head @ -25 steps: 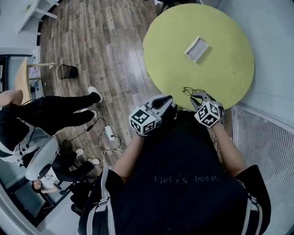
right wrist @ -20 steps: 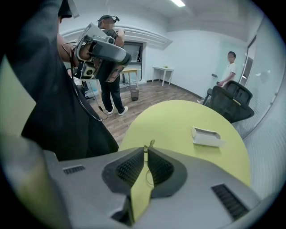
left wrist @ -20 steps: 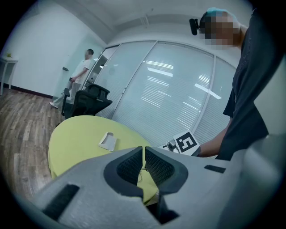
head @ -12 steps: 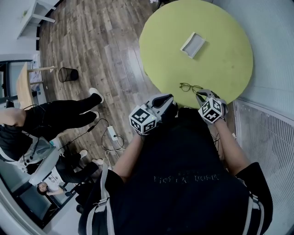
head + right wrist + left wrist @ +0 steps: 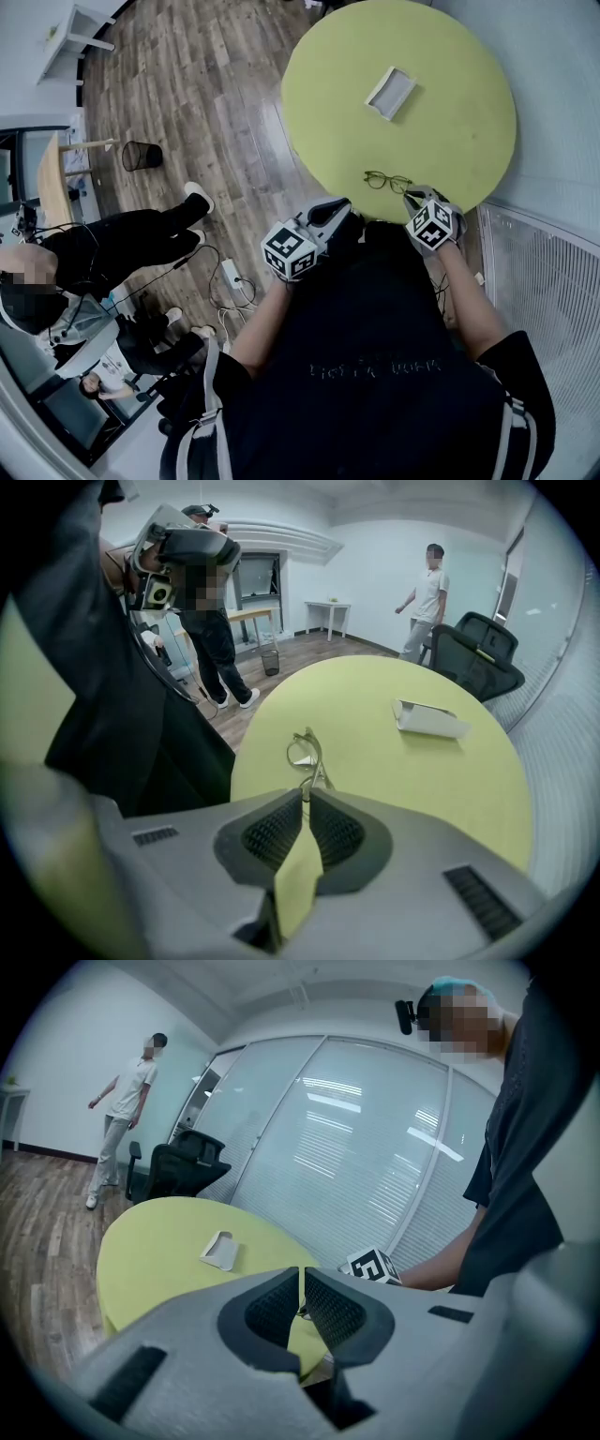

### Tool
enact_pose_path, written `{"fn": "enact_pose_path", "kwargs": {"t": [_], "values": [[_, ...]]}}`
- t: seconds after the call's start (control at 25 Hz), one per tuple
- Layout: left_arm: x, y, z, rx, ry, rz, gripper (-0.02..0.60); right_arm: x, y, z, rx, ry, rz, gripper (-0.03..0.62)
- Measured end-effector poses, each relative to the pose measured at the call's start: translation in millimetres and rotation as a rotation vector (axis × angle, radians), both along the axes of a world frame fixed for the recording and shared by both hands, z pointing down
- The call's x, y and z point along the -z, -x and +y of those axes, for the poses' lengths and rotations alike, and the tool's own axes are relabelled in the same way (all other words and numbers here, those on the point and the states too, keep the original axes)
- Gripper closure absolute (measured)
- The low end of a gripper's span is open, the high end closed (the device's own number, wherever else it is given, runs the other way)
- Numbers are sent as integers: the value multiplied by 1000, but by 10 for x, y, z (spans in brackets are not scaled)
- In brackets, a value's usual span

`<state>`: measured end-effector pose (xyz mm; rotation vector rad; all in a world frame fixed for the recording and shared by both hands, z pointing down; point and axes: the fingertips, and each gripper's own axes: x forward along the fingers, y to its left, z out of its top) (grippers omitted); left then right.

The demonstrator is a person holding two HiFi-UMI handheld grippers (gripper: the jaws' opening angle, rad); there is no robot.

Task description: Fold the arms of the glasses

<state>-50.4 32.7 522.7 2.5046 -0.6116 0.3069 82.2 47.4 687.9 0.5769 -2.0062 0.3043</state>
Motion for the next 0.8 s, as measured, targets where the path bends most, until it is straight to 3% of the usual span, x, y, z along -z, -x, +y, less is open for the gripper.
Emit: {"fn": "enact_pose_path", "kwargs": {"t": [0.8], "values": [[-54,-11,37,2,9,-24,548,-460,-171,-26,-68,86,5,560]]}}
